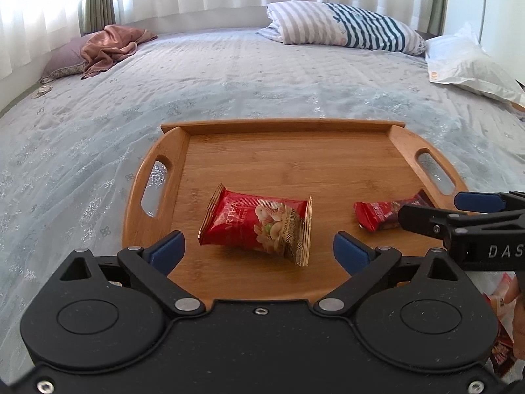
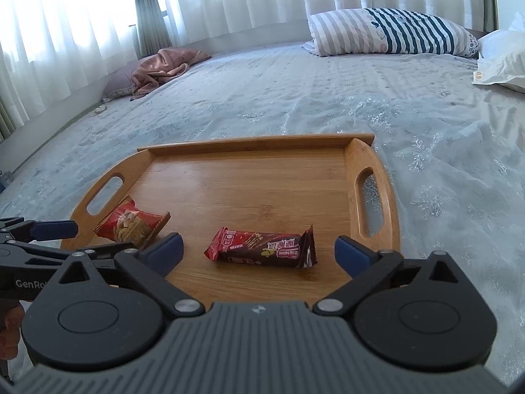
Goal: Organize snacks
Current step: 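Withdraw both open tools from the tray back toward the snack pile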
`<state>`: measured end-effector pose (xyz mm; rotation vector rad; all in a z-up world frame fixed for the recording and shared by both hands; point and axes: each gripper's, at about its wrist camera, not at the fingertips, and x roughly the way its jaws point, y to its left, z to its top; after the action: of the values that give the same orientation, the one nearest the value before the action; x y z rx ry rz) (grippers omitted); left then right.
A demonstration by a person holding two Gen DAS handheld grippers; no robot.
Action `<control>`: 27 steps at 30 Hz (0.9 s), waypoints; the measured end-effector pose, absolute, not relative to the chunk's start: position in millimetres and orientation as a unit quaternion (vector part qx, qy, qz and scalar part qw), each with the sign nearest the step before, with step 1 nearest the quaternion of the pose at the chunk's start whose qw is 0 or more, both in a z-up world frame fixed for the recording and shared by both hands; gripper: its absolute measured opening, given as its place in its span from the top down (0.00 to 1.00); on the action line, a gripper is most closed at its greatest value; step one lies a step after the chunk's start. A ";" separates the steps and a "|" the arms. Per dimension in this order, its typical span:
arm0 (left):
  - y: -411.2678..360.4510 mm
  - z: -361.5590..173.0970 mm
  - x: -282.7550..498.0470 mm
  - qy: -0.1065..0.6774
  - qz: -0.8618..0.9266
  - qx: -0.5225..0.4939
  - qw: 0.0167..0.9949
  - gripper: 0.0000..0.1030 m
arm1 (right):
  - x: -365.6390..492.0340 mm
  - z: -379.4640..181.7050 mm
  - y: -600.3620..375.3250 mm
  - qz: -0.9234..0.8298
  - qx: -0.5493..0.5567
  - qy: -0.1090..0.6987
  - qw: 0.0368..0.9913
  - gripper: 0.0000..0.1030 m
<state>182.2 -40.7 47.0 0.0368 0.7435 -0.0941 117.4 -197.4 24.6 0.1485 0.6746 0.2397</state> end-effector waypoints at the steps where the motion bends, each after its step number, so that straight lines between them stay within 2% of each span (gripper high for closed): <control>1: -40.8 47.8 179.1 0.361 -0.049 0.019 0.931 0.05 | 115.1 25.2 -198.5 0.118 0.074 0.329 0.934 0.00; 27: -46.8 66.2 105.5 0.327 -0.093 0.034 0.940 0.03 | 51.7 38.0 -211.8 0.113 0.062 0.287 0.949 0.00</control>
<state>105.5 -46.8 66.2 0.0686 0.6679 -0.1902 51.7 -211.8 38.0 0.1255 0.5836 0.2290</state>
